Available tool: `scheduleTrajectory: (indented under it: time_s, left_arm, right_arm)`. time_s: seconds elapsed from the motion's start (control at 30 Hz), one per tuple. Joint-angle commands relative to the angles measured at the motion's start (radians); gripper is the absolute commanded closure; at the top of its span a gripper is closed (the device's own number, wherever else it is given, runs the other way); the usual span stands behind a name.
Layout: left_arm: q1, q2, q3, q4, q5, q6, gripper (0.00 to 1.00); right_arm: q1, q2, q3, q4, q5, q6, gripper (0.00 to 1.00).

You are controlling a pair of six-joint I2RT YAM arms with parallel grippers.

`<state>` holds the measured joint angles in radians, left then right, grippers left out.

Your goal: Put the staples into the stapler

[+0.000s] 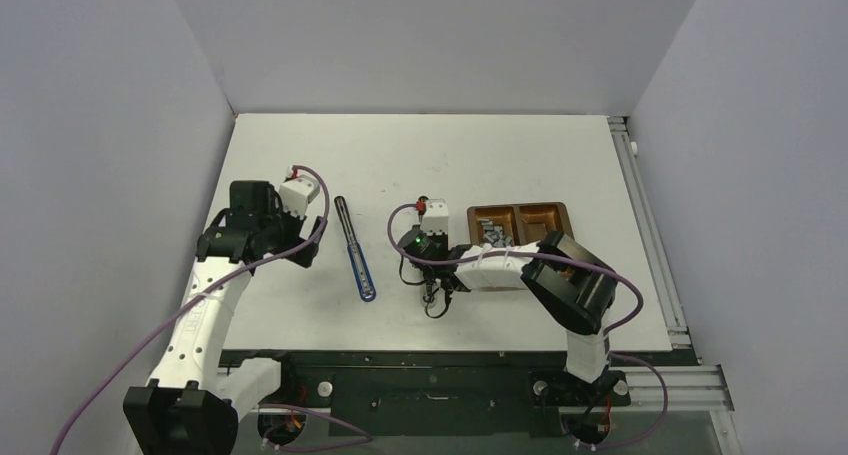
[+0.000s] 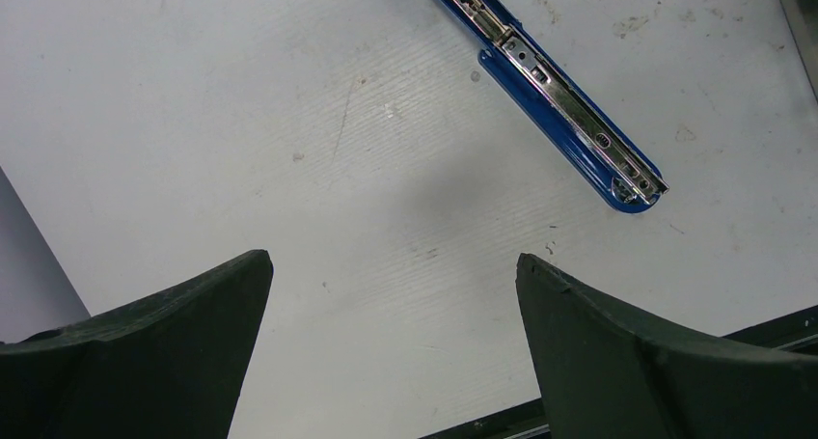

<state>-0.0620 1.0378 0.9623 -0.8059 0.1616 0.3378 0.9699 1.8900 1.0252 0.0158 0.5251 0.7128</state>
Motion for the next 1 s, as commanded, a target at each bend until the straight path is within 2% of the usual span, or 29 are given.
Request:
scheduleTrajectory:
  time_s: [0.0,0.13,0.4,0.6,0.67,0.8,0.97]
  left_arm:
    - [0.008,-0.023,0.029,-0.001,0.022,0.011,0.04]
    - [0.008,-0.025,0.037,0.001,0.028,0.009,0.04]
    - [0.010,-0.005,0.071,-0.006,0.046,-0.008,0.04]
    - [0.019,0.005,0.105,-0.019,0.055,-0.030,0.04]
    - [0.028,0.001,0.108,-0.009,0.044,-0.050,0.04]
    - [0.035,0.002,0.109,0.013,0.002,-0.072,0.04]
    - [0.050,0.022,0.131,-0.005,0.017,-0.083,0.04]
  right_arm:
    - [0.008,-0.029,-0.011,-0.070,0.043,0.021,0.91]
    - [0.005,-0.057,0.021,-0.108,0.092,-0.031,0.84]
    - [0.024,-0.115,0.102,-0.154,0.114,-0.157,0.60]
    - [0.083,-0.091,0.210,-0.156,0.090,-0.170,0.52]
    - [0.101,-0.050,0.261,-0.135,0.042,-0.181,0.47]
    - [0.122,0.087,0.426,-0.109,-0.066,-0.210,0.45]
    - [0.142,0.275,0.661,-0.185,-0.111,-0.245,0.42]
